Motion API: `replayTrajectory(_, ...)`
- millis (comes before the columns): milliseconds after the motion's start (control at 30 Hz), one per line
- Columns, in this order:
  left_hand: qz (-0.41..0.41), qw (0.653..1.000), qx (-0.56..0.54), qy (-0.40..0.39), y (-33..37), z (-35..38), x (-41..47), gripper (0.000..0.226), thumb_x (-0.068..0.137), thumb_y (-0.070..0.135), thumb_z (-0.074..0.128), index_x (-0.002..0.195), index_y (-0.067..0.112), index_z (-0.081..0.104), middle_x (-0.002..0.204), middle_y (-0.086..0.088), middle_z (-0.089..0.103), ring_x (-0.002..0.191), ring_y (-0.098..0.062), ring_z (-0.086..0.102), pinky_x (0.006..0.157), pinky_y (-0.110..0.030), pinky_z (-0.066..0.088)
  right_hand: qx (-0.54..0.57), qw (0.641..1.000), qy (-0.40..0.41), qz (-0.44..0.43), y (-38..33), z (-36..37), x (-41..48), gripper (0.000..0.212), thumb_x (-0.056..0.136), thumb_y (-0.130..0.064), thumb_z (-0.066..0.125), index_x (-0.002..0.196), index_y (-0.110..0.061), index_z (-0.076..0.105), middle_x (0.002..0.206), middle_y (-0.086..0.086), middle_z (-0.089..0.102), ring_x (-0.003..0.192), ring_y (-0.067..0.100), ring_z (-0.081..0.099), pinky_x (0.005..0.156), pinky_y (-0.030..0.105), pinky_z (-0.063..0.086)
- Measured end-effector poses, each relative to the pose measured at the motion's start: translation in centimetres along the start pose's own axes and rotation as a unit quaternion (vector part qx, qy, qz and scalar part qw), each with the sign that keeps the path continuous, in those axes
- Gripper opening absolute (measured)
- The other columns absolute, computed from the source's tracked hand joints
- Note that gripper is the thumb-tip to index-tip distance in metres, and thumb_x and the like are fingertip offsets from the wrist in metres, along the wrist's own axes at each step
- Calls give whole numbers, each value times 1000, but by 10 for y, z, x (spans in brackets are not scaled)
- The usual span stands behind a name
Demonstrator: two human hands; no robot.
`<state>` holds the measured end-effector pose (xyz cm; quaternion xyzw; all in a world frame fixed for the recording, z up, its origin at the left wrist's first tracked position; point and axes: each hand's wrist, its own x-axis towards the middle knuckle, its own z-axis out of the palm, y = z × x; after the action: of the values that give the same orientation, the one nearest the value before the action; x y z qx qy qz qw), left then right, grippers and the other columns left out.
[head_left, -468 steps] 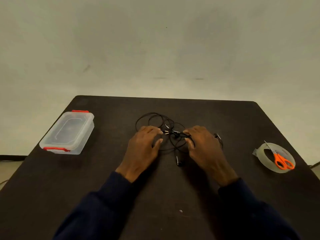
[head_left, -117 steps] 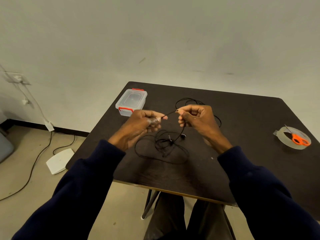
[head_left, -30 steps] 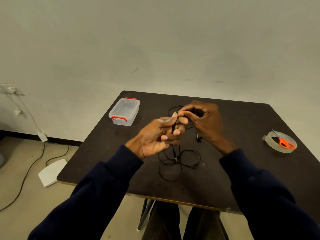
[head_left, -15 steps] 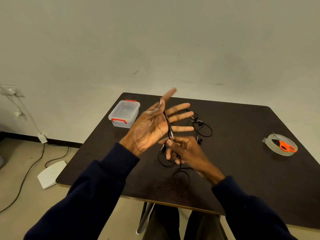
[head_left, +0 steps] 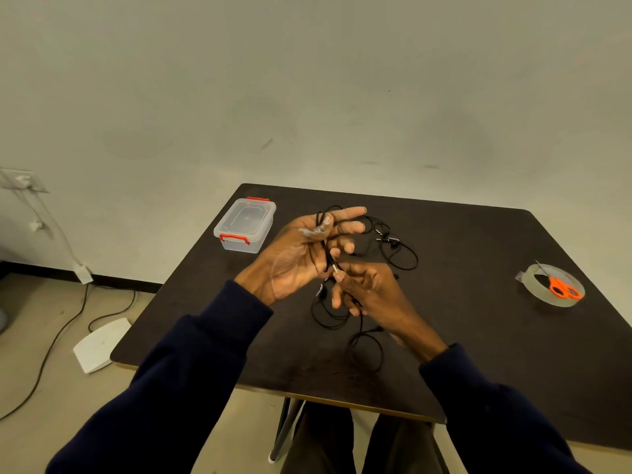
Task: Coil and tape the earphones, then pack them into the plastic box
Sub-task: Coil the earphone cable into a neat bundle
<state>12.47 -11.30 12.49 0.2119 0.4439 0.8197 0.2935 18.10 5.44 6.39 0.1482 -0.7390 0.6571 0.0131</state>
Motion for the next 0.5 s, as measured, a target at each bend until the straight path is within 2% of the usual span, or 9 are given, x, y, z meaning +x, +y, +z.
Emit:
replayTrajectory(67, -3, 1000, -6, 4, 0, 1, 0, 38, 108, 12, 38, 140, 1, 55, 98, -3, 69, 69, -7, 54, 57, -16, 43, 0, 1000, -1, 1, 0, 0, 1, 23, 105, -17, 54, 111, -6, 74, 69, 12, 69, 45, 10, 47, 45, 16, 37)
replayTrajectory(133, -10, 999, -41, 5, 1, 0, 2, 43, 111, 27, 37, 141, 1, 54, 93, -2, 62, 65, -8, 45, 55, -19, 35, -28, 1000, -8, -5, 3, 0, 1, 24, 105, -18, 54, 113, -6, 74, 70, 12, 70, 45, 11, 47, 46, 20, 37)
replayTrajectory(200, -20, 997, -78, 14, 2, -1, 5, 53, 111, 43, 32, 132, 3, 60, 86, -2, 59, 60, -8, 42, 53, -20, 29, -82, 996, -21, -19, 5, 2, -1, 25, 106, -19, 54, 117, -7, 73, 71, 9, 72, 46, 9, 49, 47, 22, 39)
replayTrajectory(300, -13, 994, -95, 47, -1, -4, 10, 43, 112, 33, 34, 114, 5, 66, 77, 0, 54, 56, -6, 40, 50, -19, 26, -155, 987, -46, -27, 3, 8, -9, 27, 107, -16, 51, 123, -9, 71, 72, 5, 72, 50, 3, 55, 52, 16, 42)
replayTrajectory(400, -18, 990, -133, 37, -3, -5, 8, 39, 112, 27, 34, 96, 10, 64, 76, 1, 53, 61, -7, 38, 53, -19, 30, -235, 969, -63, -37, -2, 14, -15, 27, 108, -16, 50, 123, -10, 72, 71, -1, 73, 60, 1, 64, 61, 11, 45)
replayTrajectory(433, -25, 989, -145, 25, -4, -5, 7, 38, 112, 31, 35, 92, 12, 62, 74, 2, 51, 62, -8, 37, 54, -20, 30, -267, 961, -56, -45, -3, 14, -15, 28, 108, -20, 49, 118, -13, 74, 69, -3, 73, 62, 3, 65, 63, 17, 49)
replayTrajectory(500, -46, 985, -164, -2, -6, -4, 5, 38, 110, 40, 38, 87, 16, 56, 67, 5, 44, 61, -8, 33, 57, -21, 27, -323, 945, -12, -46, 0, 9, -9, 33, 105, -26, 47, 92, -18, 76, 66, -6, 71, 61, 7, 66, 66, 39, 56)
